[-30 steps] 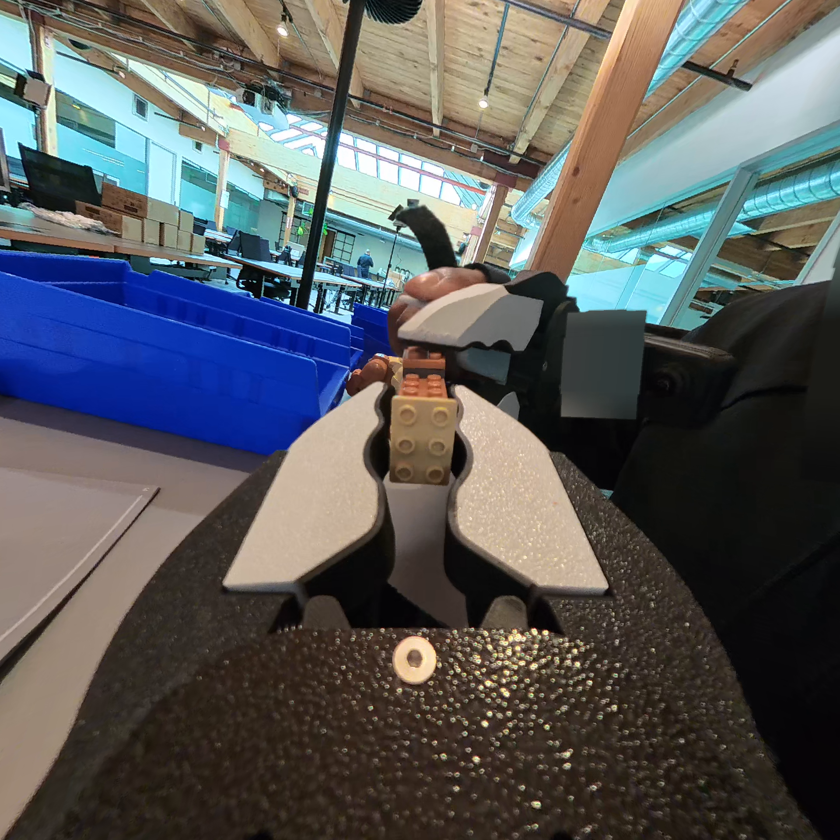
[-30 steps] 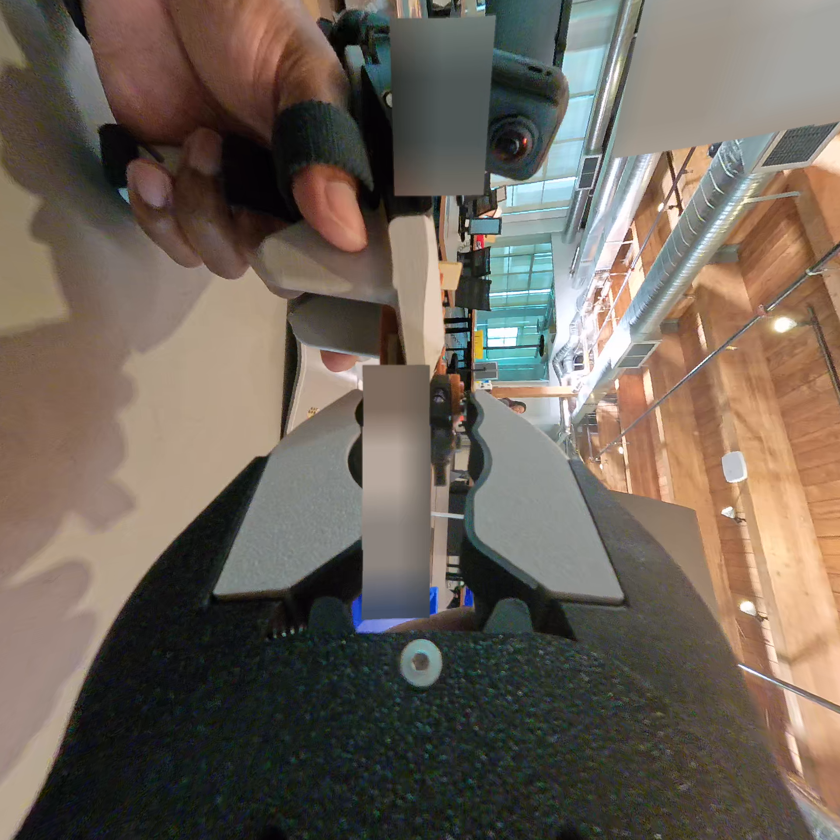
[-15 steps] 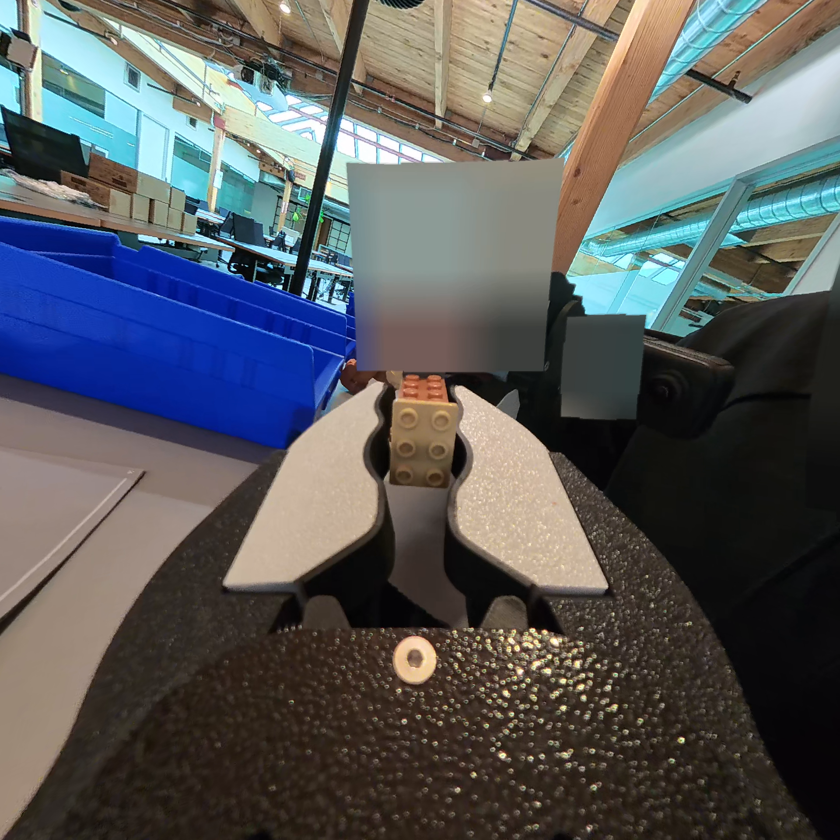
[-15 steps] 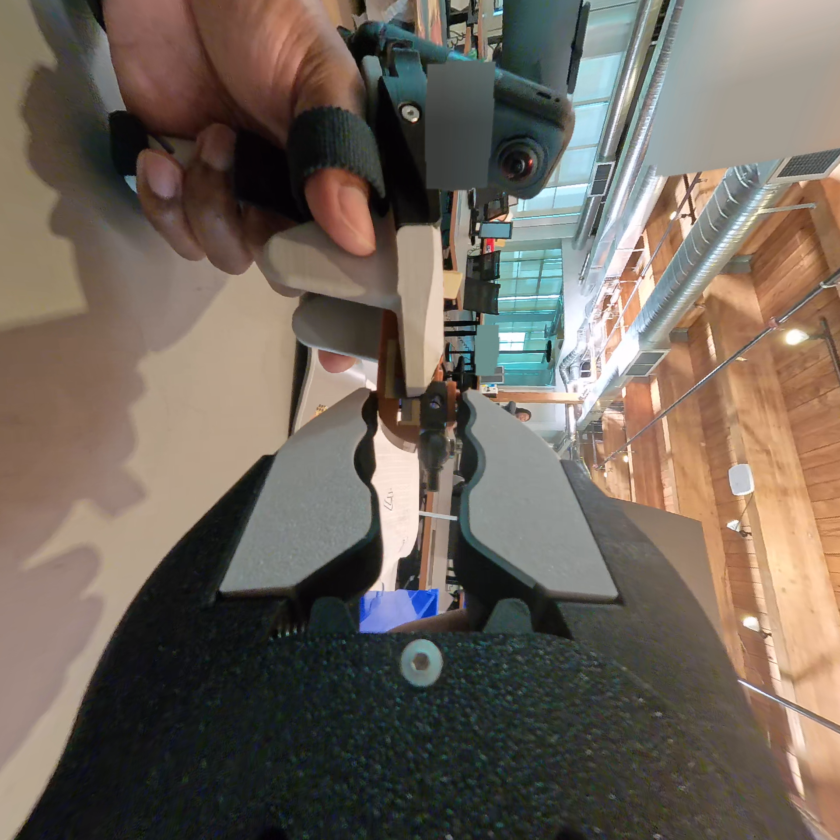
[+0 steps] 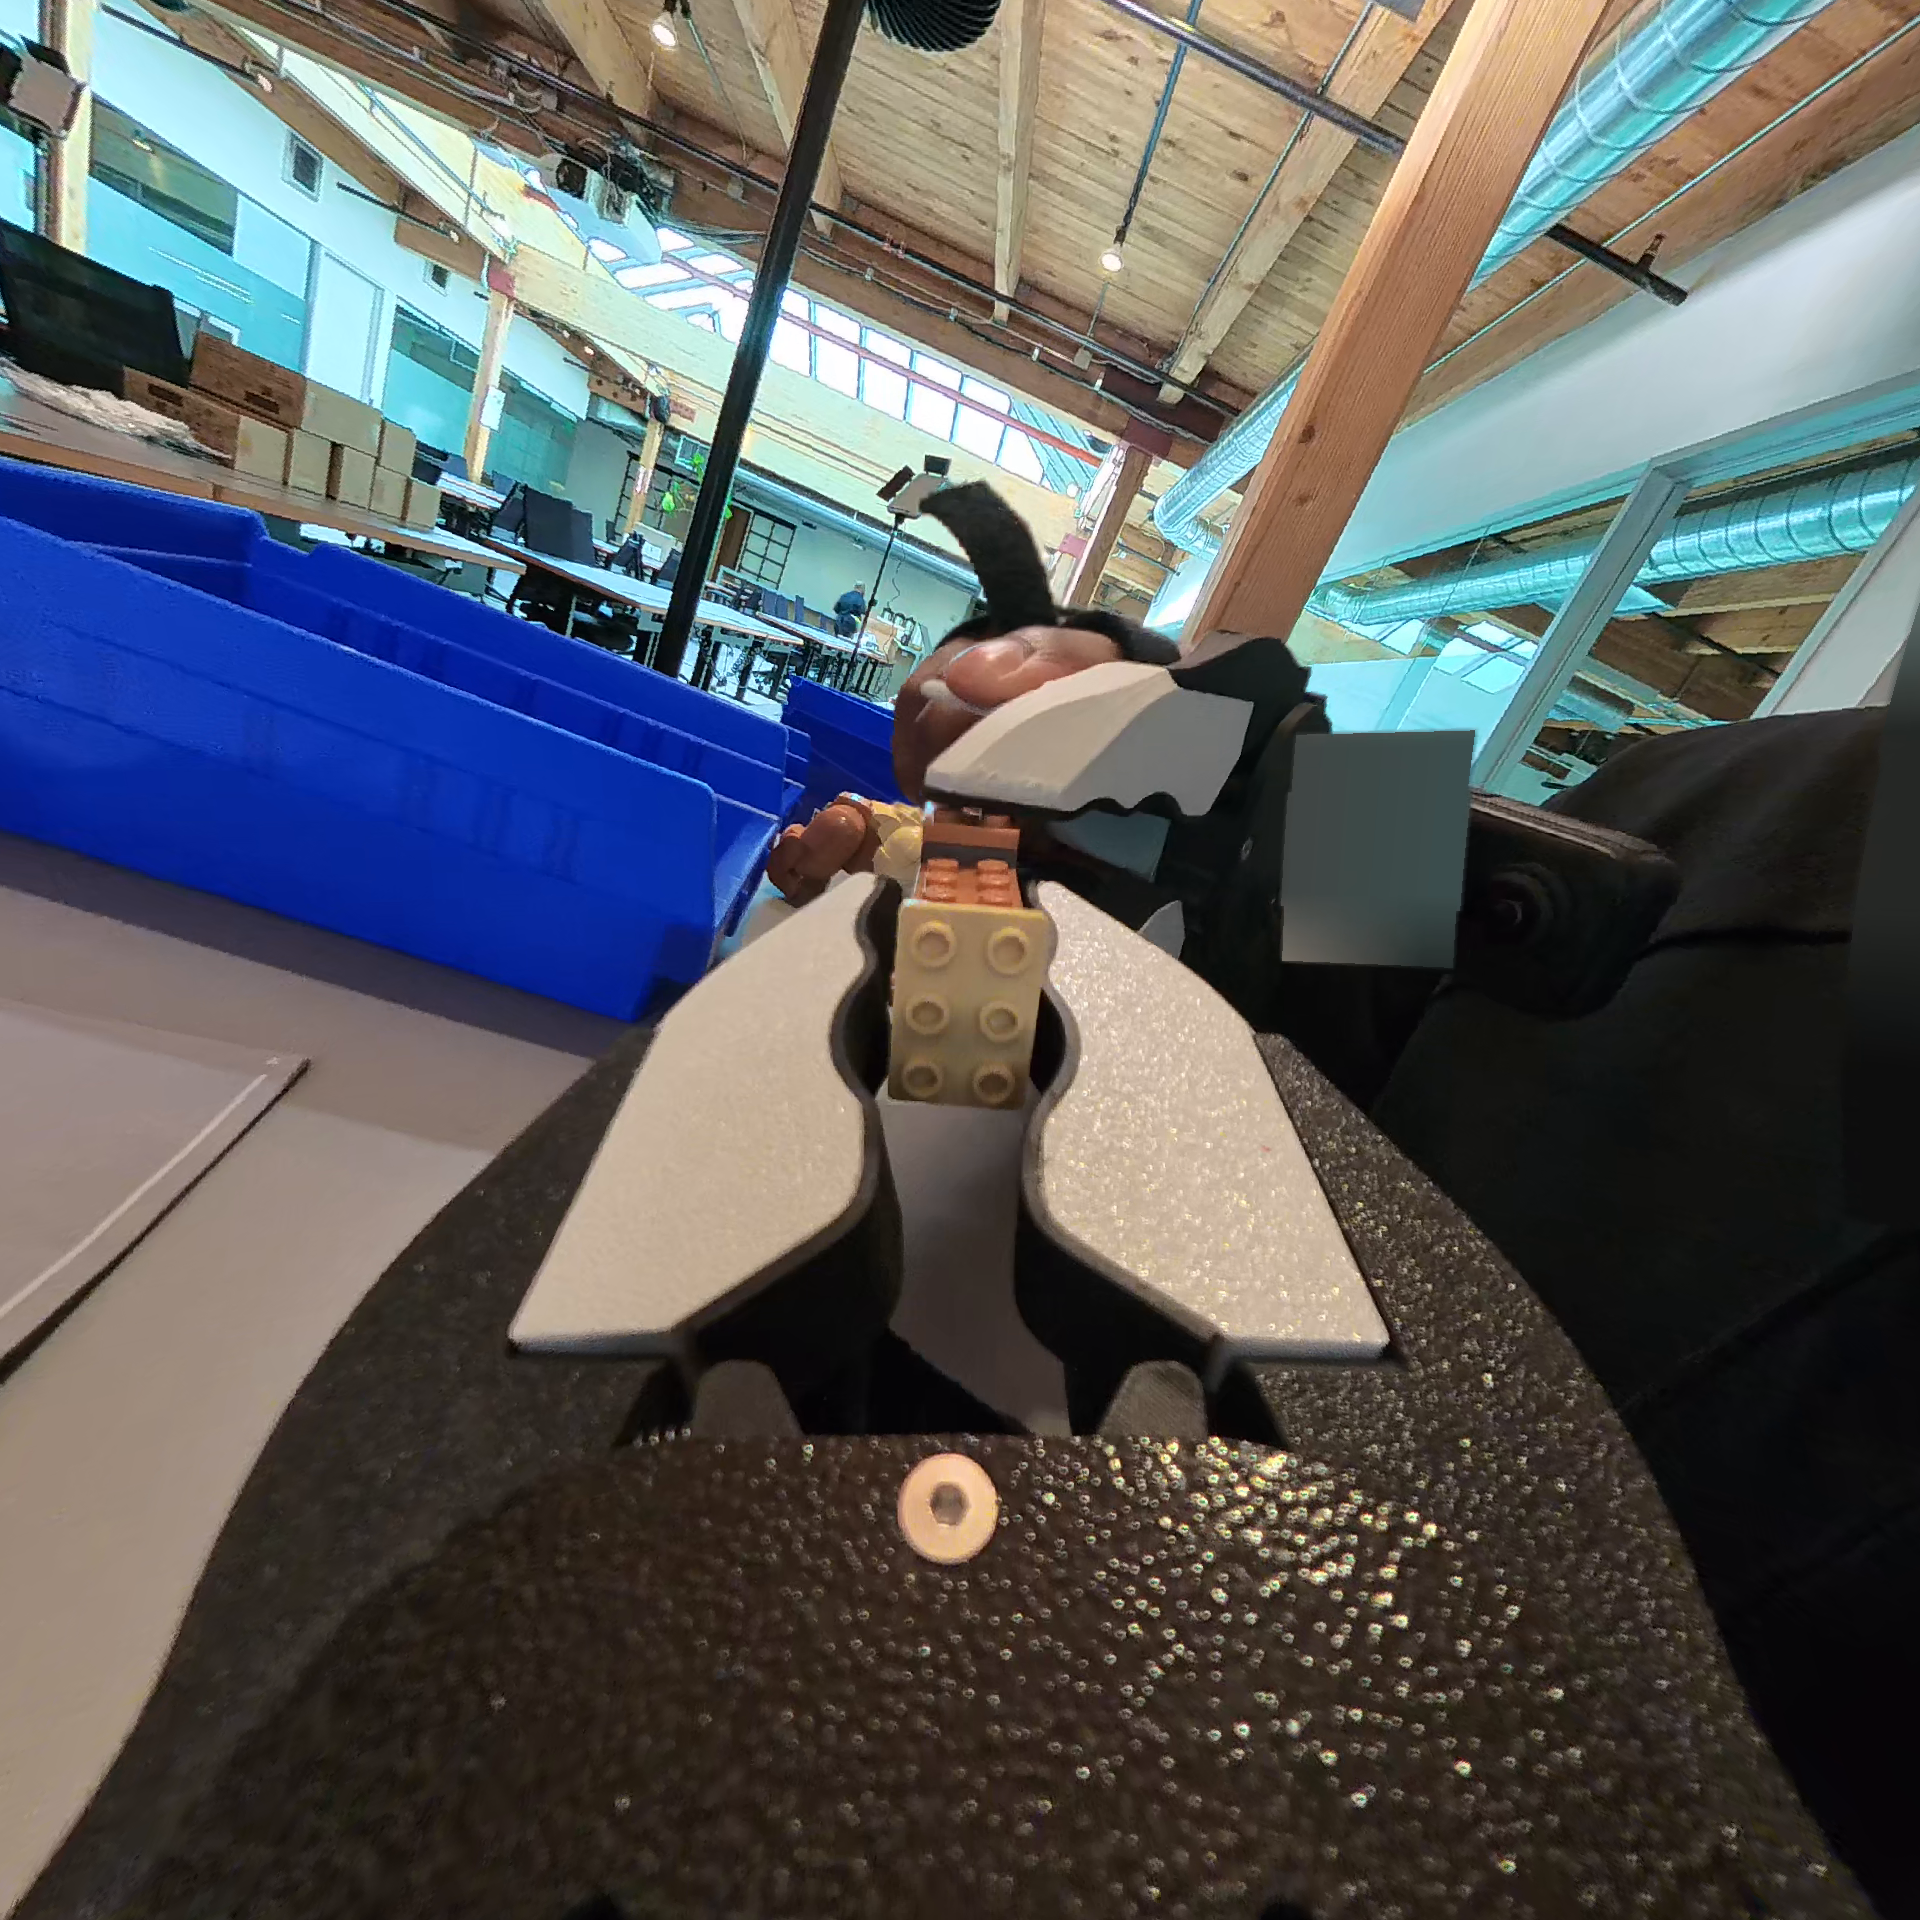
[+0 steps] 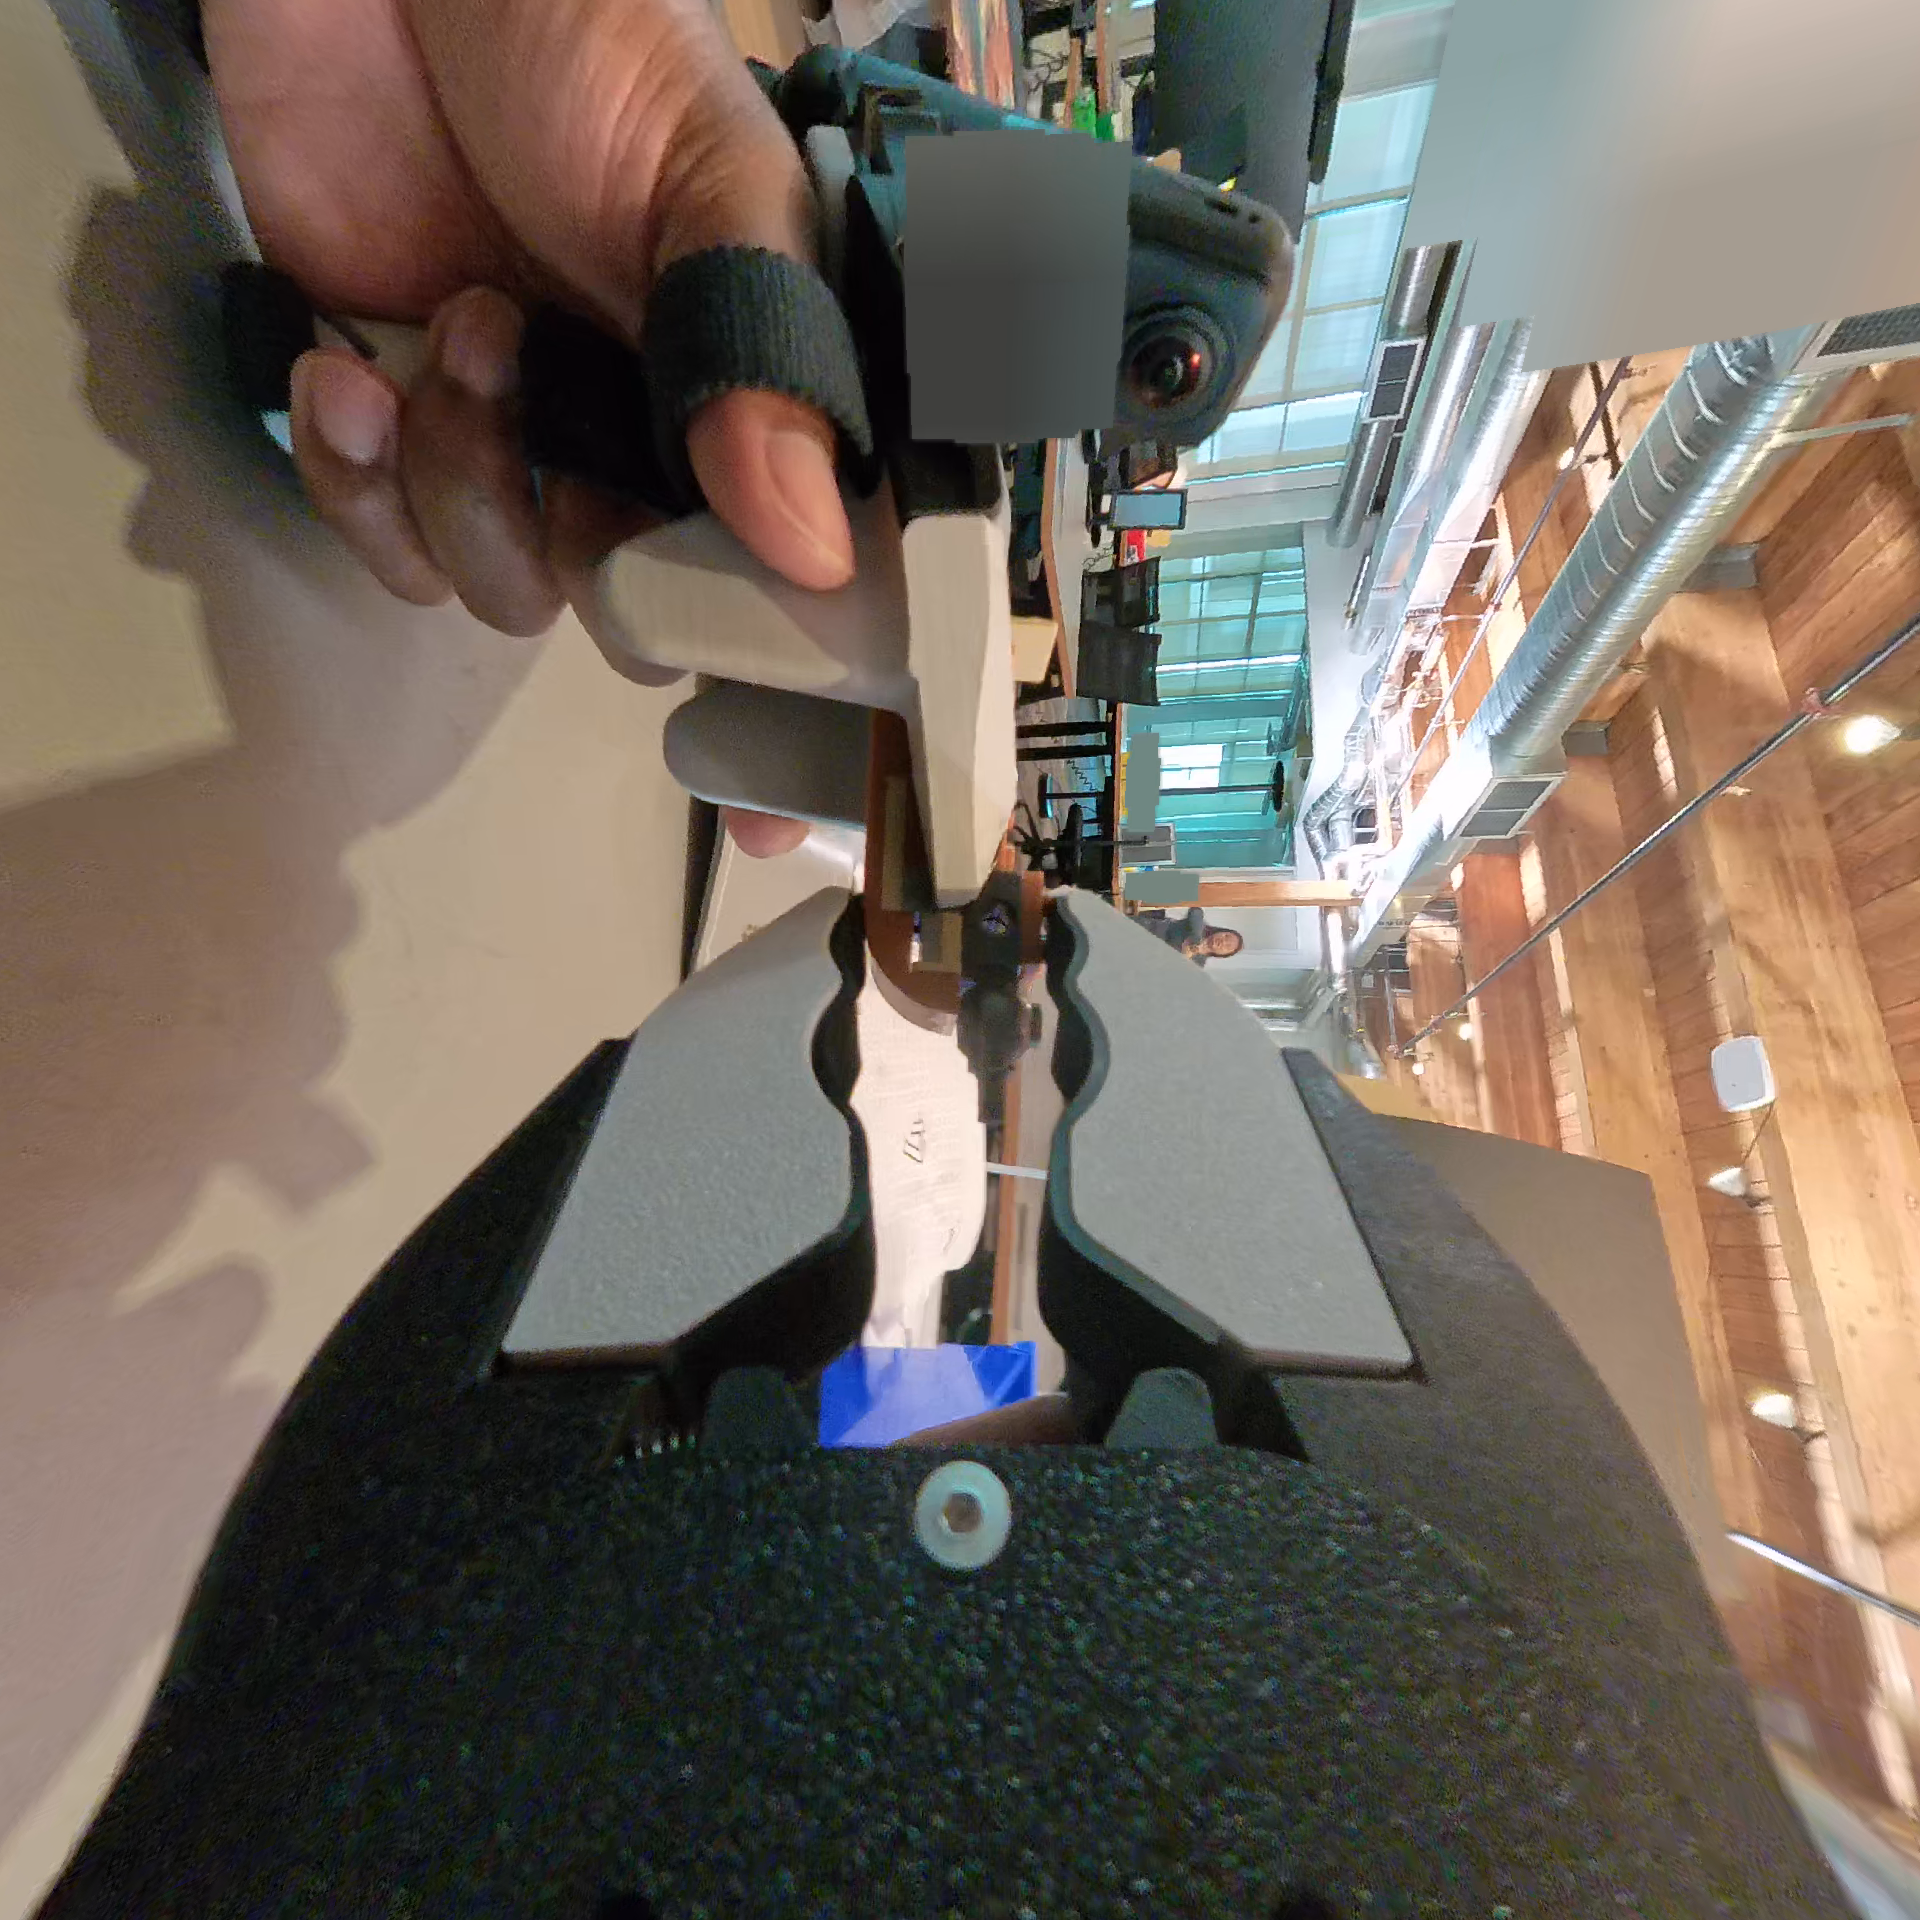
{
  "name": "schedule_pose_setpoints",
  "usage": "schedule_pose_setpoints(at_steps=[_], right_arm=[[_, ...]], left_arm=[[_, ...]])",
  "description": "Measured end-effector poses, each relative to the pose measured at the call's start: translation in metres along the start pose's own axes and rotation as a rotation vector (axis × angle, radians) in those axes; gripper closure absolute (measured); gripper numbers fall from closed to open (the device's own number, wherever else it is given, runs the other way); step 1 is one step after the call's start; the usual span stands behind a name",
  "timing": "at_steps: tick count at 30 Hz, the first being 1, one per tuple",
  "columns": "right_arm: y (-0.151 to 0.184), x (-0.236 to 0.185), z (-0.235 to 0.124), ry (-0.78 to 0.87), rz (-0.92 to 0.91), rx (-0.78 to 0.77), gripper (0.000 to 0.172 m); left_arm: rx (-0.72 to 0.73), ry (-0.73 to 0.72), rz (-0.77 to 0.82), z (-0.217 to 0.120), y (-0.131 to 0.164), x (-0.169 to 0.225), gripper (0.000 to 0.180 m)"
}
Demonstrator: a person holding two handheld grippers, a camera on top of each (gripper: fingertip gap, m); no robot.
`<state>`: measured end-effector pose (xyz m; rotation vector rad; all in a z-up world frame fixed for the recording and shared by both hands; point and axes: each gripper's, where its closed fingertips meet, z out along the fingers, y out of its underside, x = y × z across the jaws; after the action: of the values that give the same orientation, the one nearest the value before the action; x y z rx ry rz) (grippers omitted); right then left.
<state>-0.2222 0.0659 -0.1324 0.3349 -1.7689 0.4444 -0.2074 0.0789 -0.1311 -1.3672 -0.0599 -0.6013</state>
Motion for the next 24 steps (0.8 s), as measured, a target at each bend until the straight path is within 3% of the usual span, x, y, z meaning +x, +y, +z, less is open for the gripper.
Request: schedule_pose_setpoints(at_steps=[10,17,24], right_arm=[[0.006,0.002,0.003,-0.012,0.113,0.000,0.126],[0.002,-0.006,0.002,-0.044,0.075,0.016,0.136],[0.003,-0.007,0.001,-0.044,0.050,0.007,0.138]], left_arm=[[-0.014,-0.021,0.049,-0.002,-0.002,-0.003,0.159],[-0.078,-0.031,0.167,0.001,0.005,0.002,0.159],[-0.065,-0.029,0.140,0.001,0.005,0.002,0.159]])
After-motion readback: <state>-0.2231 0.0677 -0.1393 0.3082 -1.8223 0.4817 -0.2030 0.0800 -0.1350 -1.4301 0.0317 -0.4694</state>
